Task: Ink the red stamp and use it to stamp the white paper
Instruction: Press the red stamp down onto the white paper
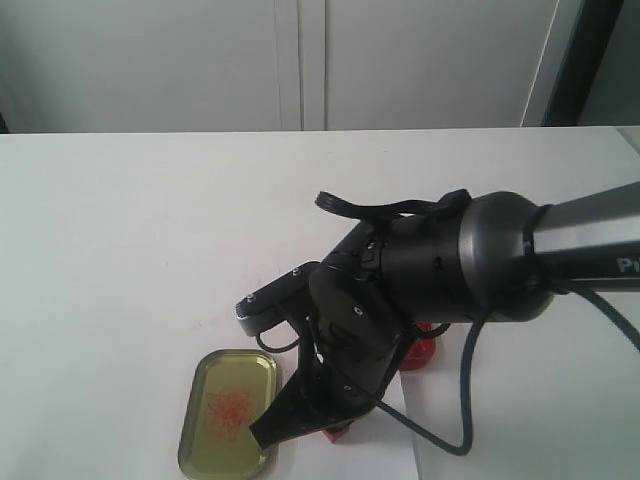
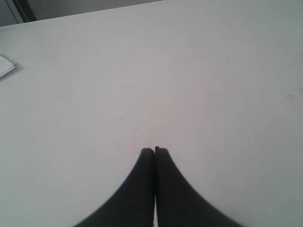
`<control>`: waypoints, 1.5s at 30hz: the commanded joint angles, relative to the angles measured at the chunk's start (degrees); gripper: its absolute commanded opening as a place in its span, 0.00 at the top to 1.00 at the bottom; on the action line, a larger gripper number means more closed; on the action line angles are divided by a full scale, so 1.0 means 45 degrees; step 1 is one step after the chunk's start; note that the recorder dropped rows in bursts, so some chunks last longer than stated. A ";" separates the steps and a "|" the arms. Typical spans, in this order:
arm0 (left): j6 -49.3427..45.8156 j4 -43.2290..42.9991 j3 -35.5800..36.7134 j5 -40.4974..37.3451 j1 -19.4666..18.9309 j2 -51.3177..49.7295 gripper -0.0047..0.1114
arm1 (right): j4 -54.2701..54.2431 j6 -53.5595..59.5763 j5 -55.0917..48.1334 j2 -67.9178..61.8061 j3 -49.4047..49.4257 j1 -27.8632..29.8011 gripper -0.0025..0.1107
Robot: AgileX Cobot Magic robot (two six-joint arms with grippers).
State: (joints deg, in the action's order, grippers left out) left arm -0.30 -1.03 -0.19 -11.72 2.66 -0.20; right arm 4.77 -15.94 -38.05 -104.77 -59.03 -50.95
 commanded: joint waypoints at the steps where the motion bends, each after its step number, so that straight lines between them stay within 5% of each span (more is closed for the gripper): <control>1: -0.0036 0.0016 0.0041 0.0024 -0.0045 0.0044 0.96 | 0.0027 0.0089 0.0072 -0.1148 0.0098 0.0050 0.98; 45: -0.0036 0.0016 0.0041 0.0024 -0.0045 0.0044 0.96 | -0.0731 -0.0159 0.0241 -0.2245 0.0069 0.0026 0.98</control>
State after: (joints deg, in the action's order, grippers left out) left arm -0.30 -1.03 -0.19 -11.72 2.66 -0.20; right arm 2.84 -16.23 -41.33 -108.33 -61.18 -50.95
